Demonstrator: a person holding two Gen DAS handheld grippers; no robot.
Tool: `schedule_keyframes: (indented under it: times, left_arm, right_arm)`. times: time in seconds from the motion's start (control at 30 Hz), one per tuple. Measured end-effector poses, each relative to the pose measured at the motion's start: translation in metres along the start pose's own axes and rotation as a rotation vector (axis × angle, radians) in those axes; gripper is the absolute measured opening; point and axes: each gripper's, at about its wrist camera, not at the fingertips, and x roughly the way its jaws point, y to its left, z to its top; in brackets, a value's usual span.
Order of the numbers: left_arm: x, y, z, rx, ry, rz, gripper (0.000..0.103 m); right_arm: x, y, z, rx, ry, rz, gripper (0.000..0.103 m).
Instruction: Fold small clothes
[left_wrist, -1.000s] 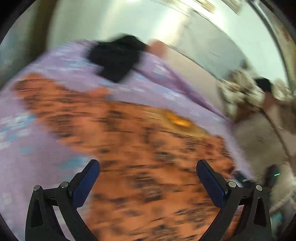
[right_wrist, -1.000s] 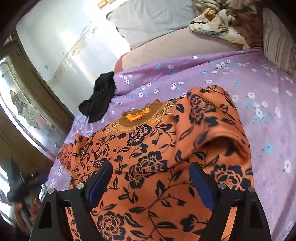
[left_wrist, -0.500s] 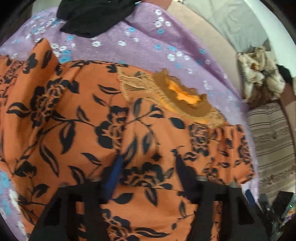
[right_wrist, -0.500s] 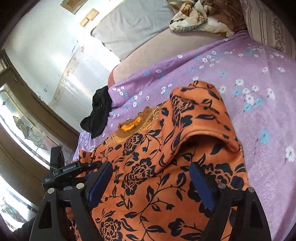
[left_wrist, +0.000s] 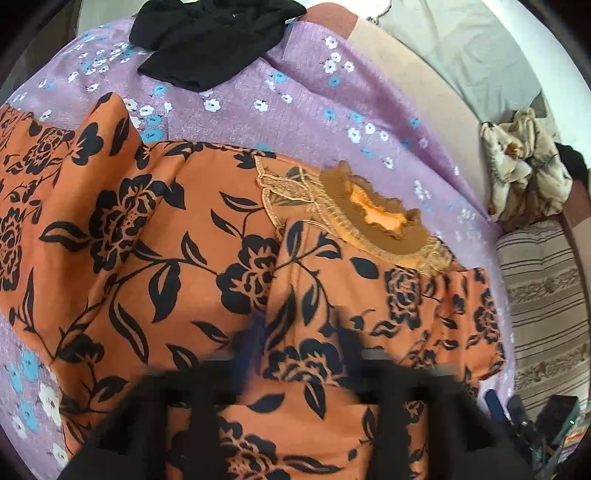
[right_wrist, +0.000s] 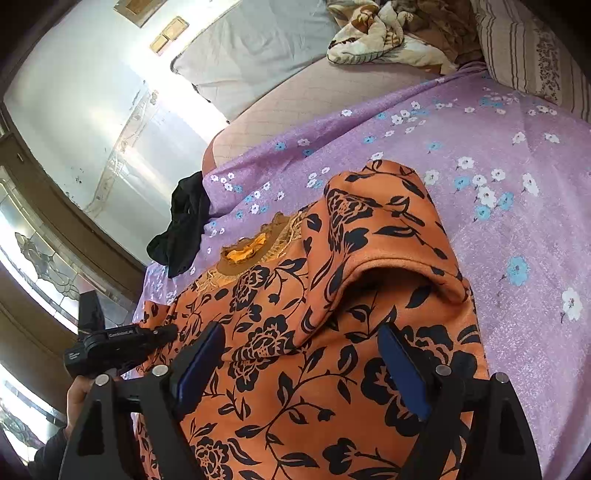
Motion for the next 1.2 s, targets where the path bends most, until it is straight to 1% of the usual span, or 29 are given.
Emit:
schedule_keyframes:
  times: [0.03,0.07,0.2,0.23,0.27,0.3,0.33,0.43,0.5,0.57,0.6,0.67,0.7,0.77,0.87,0.93,0.97,1.03,1.1,1.2]
  left_arm:
    - [0.003,-0.001,0.001,0.008,-0.013,0.011,0.062]
    - [0.005,-0.002,0.003,0.019,-0.021,0.011,0.062]
    - [0.024,-0.012,0.009,0.057,-0.002,0.019,0.061]
    - [0.029,-0.015,0.009,0.075,0.004,0.03,0.059]
    - [0.034,-0.016,0.009,0.08,0.022,0.05,0.047]
    - [0.038,-0.017,0.009,0.086,0.027,0.08,0.036]
    - [0.039,-0.019,0.009,0.104,0.02,0.121,0.012]
    - [0.037,-0.026,0.009,0.137,0.013,0.143,0.006]
    - [0.03,-0.038,0.007,0.179,-0.027,0.171,0.005]
    - [0.017,-0.047,0.004,0.199,-0.08,0.173,0.005]
    - [0.005,-0.05,0.003,0.201,-0.123,0.172,0.005]
    - [-0.016,-0.049,0.0,0.172,-0.194,0.171,0.005]
    - [-0.022,-0.048,-0.002,0.162,-0.217,0.178,0.005]
    - [-0.023,-0.041,-0.004,0.141,-0.211,0.171,0.005]
    - [-0.005,-0.023,-0.011,0.128,-0.141,0.222,0.005]
    - [0.005,-0.011,-0.016,0.094,-0.111,0.249,0.005]
    - [0.009,-0.005,-0.017,0.077,-0.094,0.244,0.006]
    - [0.005,-0.001,-0.021,0.082,-0.099,0.238,0.006]
    - [0.004,-0.003,-0.021,0.093,-0.094,0.244,0.006]
    - [0.006,-0.003,-0.02,0.102,-0.084,0.242,0.006]
  right_arm:
    - [0.0,0.001,0.001,0.008,0.004,0.003,0.087]
    - [0.0,0.001,0.001,0.003,0.004,0.007,0.087]
    - [0.002,0.004,0.0,-0.008,0.011,0.007,0.087]
    - [0.003,0.004,0.0,-0.006,0.015,0.008,0.087]
    - [0.004,0.004,0.0,-0.008,0.016,0.007,0.087]
    - [0.004,0.005,0.0,-0.011,0.017,0.006,0.087]
    - [0.005,0.005,0.0,-0.012,0.017,0.006,0.087]
    - [0.007,0.005,0.0,-0.011,0.02,0.001,0.087]
    - [0.007,0.005,-0.001,-0.012,0.022,-0.003,0.087]
    - [0.007,0.004,-0.001,-0.009,0.017,-0.005,0.087]
    - [0.006,0.003,0.0,-0.006,0.014,-0.006,0.087]
    - [0.005,0.002,0.0,0.002,0.011,-0.004,0.087]
    - [0.005,0.001,0.0,0.006,0.01,-0.005,0.087]
    - [0.006,0.0,0.0,0.014,0.016,-0.002,0.087]
    - [0.005,0.001,0.001,0.013,0.013,0.006,0.087]
    - [0.004,0.0,0.001,0.013,0.008,0.004,0.087]
    - [0.004,-0.001,0.002,0.019,0.006,0.006,0.087]
    - [0.002,-0.002,0.004,0.029,0.001,0.012,0.087]
    - [-0.004,-0.004,0.01,0.052,-0.006,0.033,0.087]
    - [-0.017,-0.006,0.031,0.132,-0.044,0.109,0.087]
